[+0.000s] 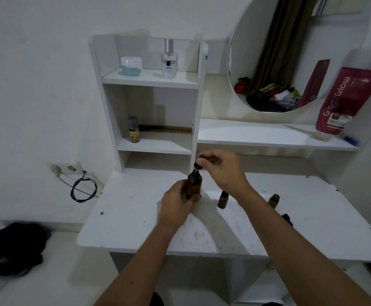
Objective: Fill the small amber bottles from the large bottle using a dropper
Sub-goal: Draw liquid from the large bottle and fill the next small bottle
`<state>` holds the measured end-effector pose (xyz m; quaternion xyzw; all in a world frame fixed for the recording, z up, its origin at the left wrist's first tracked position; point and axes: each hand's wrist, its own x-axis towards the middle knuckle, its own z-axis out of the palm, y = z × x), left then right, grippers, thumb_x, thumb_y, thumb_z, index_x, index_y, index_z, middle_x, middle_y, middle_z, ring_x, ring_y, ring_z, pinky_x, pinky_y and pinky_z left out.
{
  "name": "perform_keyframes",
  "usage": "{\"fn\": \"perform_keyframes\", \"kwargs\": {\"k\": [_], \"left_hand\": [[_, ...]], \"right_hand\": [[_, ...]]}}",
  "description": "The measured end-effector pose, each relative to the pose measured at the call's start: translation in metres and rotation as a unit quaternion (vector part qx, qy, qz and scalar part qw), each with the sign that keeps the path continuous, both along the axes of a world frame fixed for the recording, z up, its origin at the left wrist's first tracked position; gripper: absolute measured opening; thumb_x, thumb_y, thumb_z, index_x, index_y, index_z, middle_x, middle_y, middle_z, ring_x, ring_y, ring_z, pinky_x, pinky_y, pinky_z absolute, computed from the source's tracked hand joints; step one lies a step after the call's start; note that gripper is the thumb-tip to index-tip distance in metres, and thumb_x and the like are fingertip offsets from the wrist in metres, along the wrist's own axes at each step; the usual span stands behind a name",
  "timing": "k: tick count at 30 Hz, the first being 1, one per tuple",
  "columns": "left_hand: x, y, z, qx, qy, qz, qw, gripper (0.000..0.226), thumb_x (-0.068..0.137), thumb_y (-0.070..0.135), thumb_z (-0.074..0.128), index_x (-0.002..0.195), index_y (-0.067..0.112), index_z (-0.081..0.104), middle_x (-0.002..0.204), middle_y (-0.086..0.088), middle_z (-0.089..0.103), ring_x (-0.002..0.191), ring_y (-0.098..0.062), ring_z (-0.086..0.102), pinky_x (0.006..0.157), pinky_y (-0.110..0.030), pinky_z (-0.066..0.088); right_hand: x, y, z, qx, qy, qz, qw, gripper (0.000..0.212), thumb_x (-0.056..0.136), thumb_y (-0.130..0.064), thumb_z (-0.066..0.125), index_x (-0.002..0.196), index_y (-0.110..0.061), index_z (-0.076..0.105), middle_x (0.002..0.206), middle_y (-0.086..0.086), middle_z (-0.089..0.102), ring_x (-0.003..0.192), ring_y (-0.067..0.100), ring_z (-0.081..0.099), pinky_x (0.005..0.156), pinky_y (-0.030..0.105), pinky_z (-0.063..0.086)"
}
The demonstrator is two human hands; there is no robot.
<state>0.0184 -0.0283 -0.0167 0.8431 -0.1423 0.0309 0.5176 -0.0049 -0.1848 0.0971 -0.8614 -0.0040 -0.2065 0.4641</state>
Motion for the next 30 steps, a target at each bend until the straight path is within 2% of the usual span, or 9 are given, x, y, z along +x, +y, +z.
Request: {"fn": "perform_keyframes", "kwargs": {"k": [5, 8, 11, 14, 18, 21, 24, 27, 30], "left_hand": [[-0.004, 0.002, -0.002, -0.021, 0.004, 0.019, 1.0, 0.059, 0.085, 0.039, 0.08, 0.136, 0.019, 0.058, 0.129, 0.007, 0.066, 0.116, -0.01, 0.062, 0.099, -0.025, 0.049], [-0.014, 0.002, -0.005, -0.043, 0.005, 0.062, 0.997, 0.062, 0.083, 0.04, 0.082, 0.135, 0.018, 0.058, 0.128, 0.006, 0.066, 0.113, -0.009, 0.062, 0.098, -0.028, 0.053], [-0.035, -0.002, -0.007, -0.087, 0.008, 0.103, 0.991, 0.054, 0.08, 0.04, 0.085, 0.124, 0.026, 0.058, 0.117, 0.012, 0.066, 0.104, -0.005, 0.063, 0.09, -0.023, 0.054], [-0.059, -0.015, -0.006, -0.112, 0.011, 0.098, 0.989, 0.044, 0.08, 0.043, 0.084, 0.115, 0.031, 0.058, 0.109, 0.017, 0.066, 0.099, -0.003, 0.063, 0.084, -0.019, 0.053], [-0.086, -0.043, -0.003, -0.121, 0.011, 0.062, 0.991, 0.038, 0.081, 0.042, 0.083, 0.111, 0.032, 0.061, 0.103, 0.017, 0.067, 0.094, -0.004, 0.064, 0.079, -0.016, 0.054], [-0.098, -0.069, -0.002, -0.108, 0.015, -0.01, 0.994, 0.04, 0.083, 0.038, 0.082, 0.117, 0.028, 0.064, 0.108, 0.016, 0.068, 0.099, -0.005, 0.065, 0.087, -0.019, 0.056], [-0.099, -0.095, -0.001, -0.077, 0.025, -0.06, 0.995, 0.05, 0.086, 0.038, 0.079, 0.13, 0.026, 0.062, 0.127, 0.011, 0.066, 0.116, -0.006, 0.062, 0.101, -0.027, 0.054], [-0.094, -0.115, -0.003, -0.056, 0.022, -0.068, 0.996, 0.058, 0.088, 0.039, 0.077, 0.14, 0.025, 0.056, 0.138, 0.009, 0.061, 0.127, -0.007, 0.056, 0.108, -0.032, 0.048], [-0.086, -0.128, -0.006, -0.046, 0.019, -0.056, 0.997, 0.057, 0.091, 0.037, 0.074, 0.143, 0.023, 0.054, 0.14, 0.007, 0.06, 0.129, -0.008, 0.054, 0.11, -0.035, 0.048]], "right_hand": [[-0.011, -0.005, 0.03, 0.052, -0.063, 0.001, 0.997, 0.016, 0.094, -0.017, 0.077, 0.109, -0.012, 0.079, 0.099, -0.006, 0.079, 0.09, -0.002, 0.071, 0.085, 0.01, 0.053], [-0.019, -0.011, 0.045, 0.064, -0.099, -0.008, 0.993, 0.016, 0.093, -0.017, 0.078, 0.109, -0.013, 0.079, 0.099, -0.006, 0.079, 0.093, 0.004, 0.074, 0.088, 0.015, 0.056], [-0.03, -0.021, 0.05, 0.057, -0.112, -0.015, 0.992, 0.016, 0.093, -0.017, 0.078, 0.109, -0.013, 0.08, 0.098, -0.006, 0.08, 0.093, 0.006, 0.074, 0.091, 0.018, 0.057], [-0.045, -0.035, 0.045, 0.051, -0.113, -0.025, 0.992, 0.016, 0.093, -0.019, 0.078, 0.109, -0.015, 0.079, 0.098, -0.007, 0.079, 0.094, 0.005, 0.074, 0.091, 0.019, 0.057], [-0.069, -0.063, 0.032, 0.037, -0.109, -0.054, 0.992, 0.016, 0.094, -0.02, 0.077, 0.109, -0.016, 0.079, 0.099, -0.009, 0.078, 0.094, 0.003, 0.074, 0.088, 0.015, 0.056], [-0.087, -0.087, 0.022, 0.031, -0.095, -0.089, 0.991, 0.014, 0.094, -0.021, 0.077, 0.108, -0.021, 0.079, 0.097, -0.014, 0.078, 0.094, 0.001, 0.074, 0.088, 0.013, 0.055], [-0.101, -0.107, 0.013, 0.031, -0.089, -0.12, 0.988, 0.013, 0.094, -0.02, 0.078, 0.104, -0.027, 0.077, 0.093, -0.018, 0.076, 0.09, -0.004, 0.072, 0.085, 0.009, 0.053], [-0.106, -0.122, 0.003, 0.01, -0.087, -0.14, 0.986, 0.013, 0.094, -0.02, 0.078, 0.106, -0.021, 0.078, 0.095, -0.016, 0.077, 0.091, -0.002, 0.072, 0.086, 0.011, 0.054], [-0.106, -0.126, -0.002, 0.011, -0.087, -0.145, 0.986, 0.012, 0.094, -0.021, 0.078, 0.105, -0.023, 0.078, 0.092, -0.02, 0.076, 0.091, -0.005, 0.072, 0.085, 0.008, 0.052]]}}
